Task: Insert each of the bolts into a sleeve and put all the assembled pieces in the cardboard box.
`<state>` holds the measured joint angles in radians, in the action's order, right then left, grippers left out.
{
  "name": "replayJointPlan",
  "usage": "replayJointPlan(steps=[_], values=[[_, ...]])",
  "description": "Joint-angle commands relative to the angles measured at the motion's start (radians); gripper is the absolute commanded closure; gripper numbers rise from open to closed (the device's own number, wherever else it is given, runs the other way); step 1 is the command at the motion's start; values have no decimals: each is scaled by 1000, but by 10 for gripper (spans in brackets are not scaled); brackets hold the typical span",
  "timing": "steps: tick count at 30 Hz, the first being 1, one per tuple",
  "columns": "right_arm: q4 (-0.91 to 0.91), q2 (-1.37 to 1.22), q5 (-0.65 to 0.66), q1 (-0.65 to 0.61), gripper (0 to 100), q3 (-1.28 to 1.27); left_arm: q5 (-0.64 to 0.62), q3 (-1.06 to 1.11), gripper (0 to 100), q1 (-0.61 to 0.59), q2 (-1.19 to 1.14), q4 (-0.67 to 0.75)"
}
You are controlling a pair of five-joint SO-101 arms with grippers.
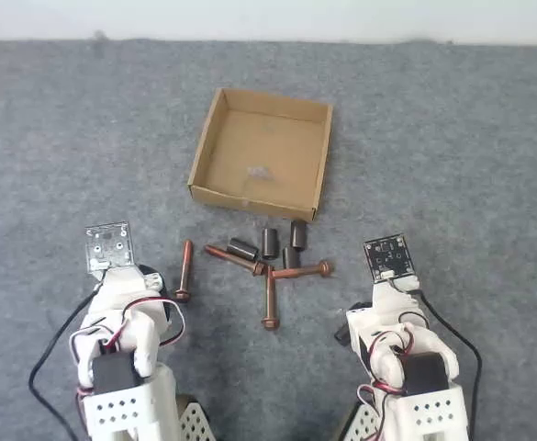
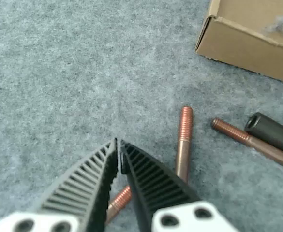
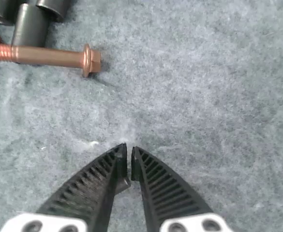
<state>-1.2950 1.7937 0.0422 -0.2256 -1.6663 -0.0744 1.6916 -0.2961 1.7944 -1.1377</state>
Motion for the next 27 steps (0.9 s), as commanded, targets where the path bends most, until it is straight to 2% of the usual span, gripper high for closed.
replayJointPlan(steps=[1,27], values=[[-2,21,20,8,992,-17,2,-5,989,-3,-3,-6],[-2,21,20,8,992,-17,2,-5,989,-3,-3,-6]])
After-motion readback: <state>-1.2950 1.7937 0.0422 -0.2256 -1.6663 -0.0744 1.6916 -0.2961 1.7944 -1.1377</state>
